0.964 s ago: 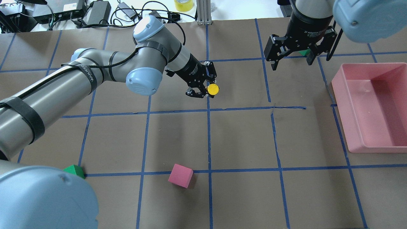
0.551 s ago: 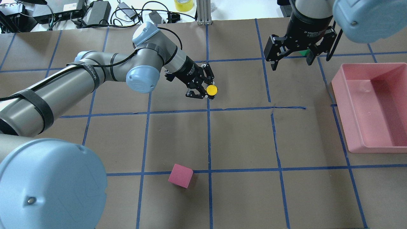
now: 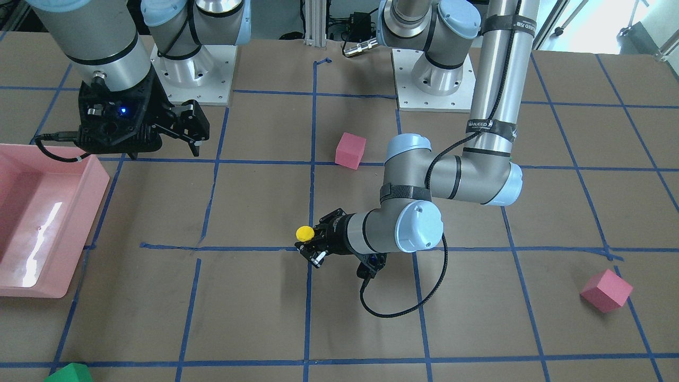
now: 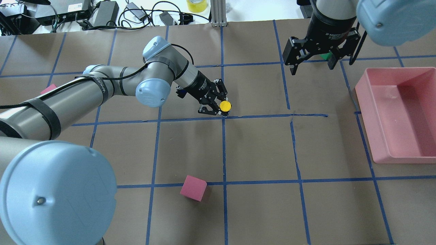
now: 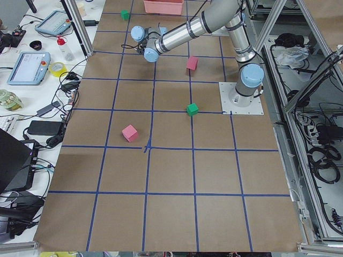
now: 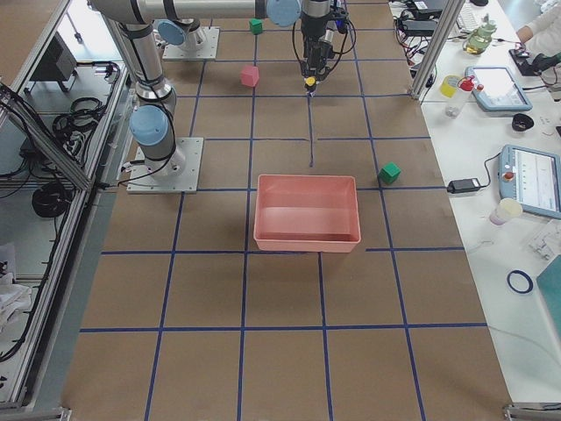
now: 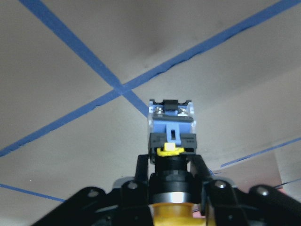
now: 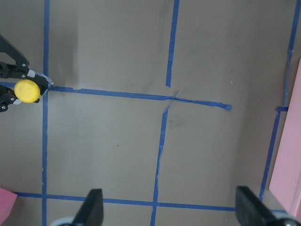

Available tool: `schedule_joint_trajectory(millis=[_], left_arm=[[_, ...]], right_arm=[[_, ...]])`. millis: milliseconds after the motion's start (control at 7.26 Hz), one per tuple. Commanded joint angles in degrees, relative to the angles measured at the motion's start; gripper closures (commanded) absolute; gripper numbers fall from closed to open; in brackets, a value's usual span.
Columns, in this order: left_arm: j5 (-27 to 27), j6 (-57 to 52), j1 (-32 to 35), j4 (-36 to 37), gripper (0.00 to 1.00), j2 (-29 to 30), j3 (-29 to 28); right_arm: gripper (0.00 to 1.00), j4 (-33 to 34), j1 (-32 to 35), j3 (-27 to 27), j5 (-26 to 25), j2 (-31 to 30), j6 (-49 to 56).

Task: Align button upright
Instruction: 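Rotate the held switch with the left gripper to stand cap up, then lower the switch upright onto the table and open the left gripper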

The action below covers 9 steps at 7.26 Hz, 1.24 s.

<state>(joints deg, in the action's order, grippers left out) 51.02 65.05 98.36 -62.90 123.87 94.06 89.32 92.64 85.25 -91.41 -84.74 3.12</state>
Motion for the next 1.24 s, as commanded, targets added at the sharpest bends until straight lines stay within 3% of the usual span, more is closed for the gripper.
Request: schedule_joint_trajectory(millis=[0, 138, 689, 964, 1102], left_arm=[[0.65, -0.44, -0.01, -0.03, 0.2, 0.05, 0.25], [0.75, -0.1, -0.01, -0.03, 0.02, -0.03, 0.25], [1.1, -0.36, 0.17, -0.12, 0.0, -2.31, -0.36], [10.45, -1.67, -0.01, -1.43, 0.0, -7.13, -1.85], [13.03, -7.68, -0.01, -5.27, 0.01, -9.5, -3.86]], right_arm=[[0.0, 0.06, 0.0, 0.0, 0.0, 0.1, 0.05], [0.0, 0.06, 0.0, 0.0, 0.0, 0.1, 0.05], [0.0, 0.33, 0.0, 0.0, 0.0, 0.19, 0.05], [0.0, 0.59, 0.0, 0.0, 0.0, 0.19, 0.05], [0.0, 0.59, 0.0, 0.0, 0.0, 0.19, 0.05]])
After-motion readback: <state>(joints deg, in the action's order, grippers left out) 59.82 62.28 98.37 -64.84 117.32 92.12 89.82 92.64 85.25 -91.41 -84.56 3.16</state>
